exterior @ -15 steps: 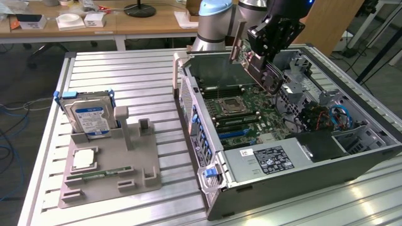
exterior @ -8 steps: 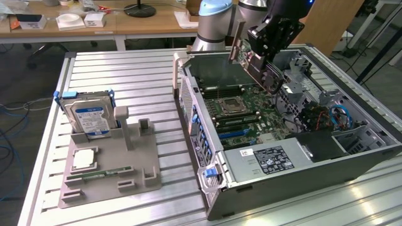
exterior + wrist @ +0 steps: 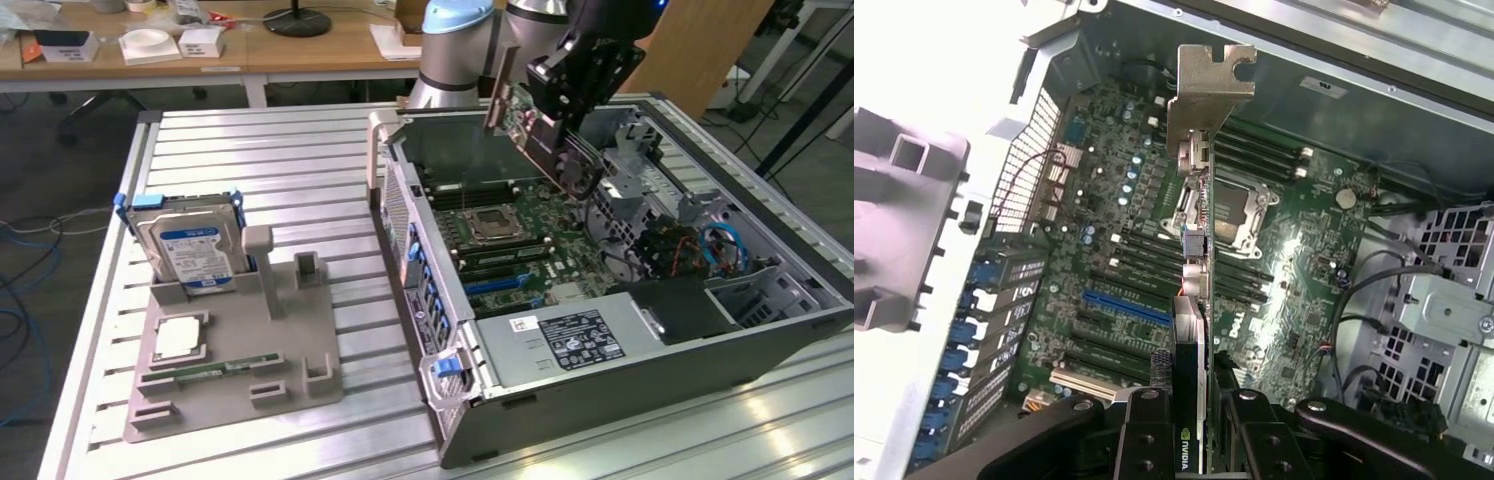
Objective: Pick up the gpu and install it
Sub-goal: 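Insert the gpu into the slot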
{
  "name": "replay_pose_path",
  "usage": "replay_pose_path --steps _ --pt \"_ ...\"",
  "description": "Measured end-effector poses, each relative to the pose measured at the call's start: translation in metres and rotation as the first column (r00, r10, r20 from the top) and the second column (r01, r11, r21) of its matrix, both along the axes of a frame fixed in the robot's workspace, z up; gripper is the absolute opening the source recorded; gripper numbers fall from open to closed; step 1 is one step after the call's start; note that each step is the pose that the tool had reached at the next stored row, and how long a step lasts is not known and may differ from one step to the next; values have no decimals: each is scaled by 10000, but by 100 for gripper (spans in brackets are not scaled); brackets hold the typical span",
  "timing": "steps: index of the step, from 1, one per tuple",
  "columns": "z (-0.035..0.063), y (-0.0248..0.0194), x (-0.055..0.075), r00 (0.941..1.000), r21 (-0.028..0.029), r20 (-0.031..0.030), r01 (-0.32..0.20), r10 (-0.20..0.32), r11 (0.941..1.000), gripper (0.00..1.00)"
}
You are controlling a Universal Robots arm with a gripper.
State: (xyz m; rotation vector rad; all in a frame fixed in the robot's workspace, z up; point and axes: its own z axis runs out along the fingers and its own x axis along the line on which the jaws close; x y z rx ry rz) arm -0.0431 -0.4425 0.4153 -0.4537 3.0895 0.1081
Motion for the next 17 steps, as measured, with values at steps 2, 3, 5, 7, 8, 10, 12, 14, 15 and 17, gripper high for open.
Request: replay_pose_path --steps 2,3,5,7,8,10,12,14,15,17 --pt "0 0 0 10000 1 0 -63 63 10000 26" --pt "0 0 0 10000 1 0 -94 94 10000 26" --pt "0 0 0 9999 1 0 -159 159 9999 26" --pt "0 0 0 9998 0 0 -221 221 9998 26" --pt "0 0 0 9997 0 0 -253 253 9997 26" --pt "0 0 0 9995 0 0 -321 321 9995 26" --pt "0 0 0 9993 0 0 -386 386 9993 26" --pt "0 0 0 9990 1 0 -452 452 9990 26" --pt "0 0 0 9988 1 0 -486 486 9988 26" --pt "0 0 0 9985 1 0 -553 553 9985 26"
